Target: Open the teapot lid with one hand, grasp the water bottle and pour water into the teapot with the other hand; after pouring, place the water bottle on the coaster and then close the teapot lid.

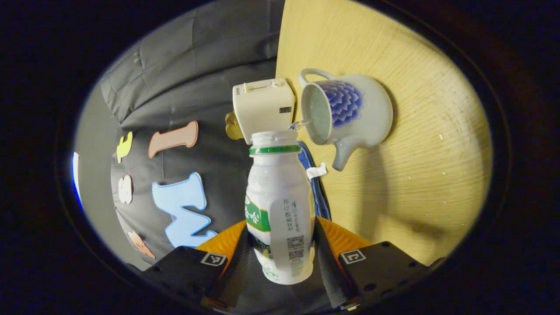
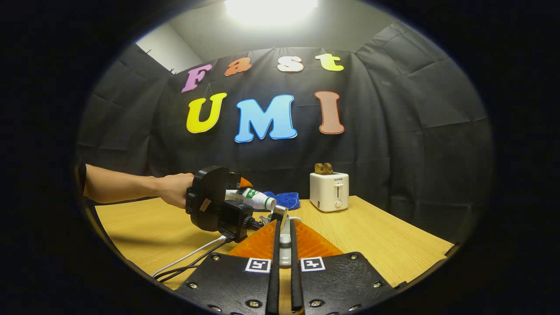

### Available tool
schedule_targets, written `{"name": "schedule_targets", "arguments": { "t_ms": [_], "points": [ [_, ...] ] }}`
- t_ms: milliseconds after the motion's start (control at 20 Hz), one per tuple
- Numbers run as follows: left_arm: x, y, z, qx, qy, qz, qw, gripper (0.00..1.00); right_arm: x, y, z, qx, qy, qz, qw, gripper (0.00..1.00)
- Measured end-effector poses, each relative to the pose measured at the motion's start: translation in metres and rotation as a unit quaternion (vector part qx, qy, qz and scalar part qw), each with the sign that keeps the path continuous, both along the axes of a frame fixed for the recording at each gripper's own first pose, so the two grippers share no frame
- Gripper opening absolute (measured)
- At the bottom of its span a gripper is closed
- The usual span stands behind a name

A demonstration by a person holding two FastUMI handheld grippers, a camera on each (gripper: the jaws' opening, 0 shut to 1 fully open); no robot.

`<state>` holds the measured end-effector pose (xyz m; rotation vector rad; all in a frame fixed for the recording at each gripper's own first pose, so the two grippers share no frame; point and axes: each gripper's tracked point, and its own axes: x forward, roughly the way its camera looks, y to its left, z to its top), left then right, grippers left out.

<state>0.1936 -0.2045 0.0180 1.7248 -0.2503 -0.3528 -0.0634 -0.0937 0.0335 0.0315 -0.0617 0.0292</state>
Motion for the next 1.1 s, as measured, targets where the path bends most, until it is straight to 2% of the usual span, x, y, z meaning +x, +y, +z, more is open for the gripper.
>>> {"name": "schedule_targets", "arguments": {
  "t_ms": [1100],
  "points": [
    [0.0,-0.003,0.02,0.04,-0.037,-0.006,0.998,0.84,-0.006,-0.005,0.002,0.003,-0.004,-0.007,1.0,0.11]
  ]
}}
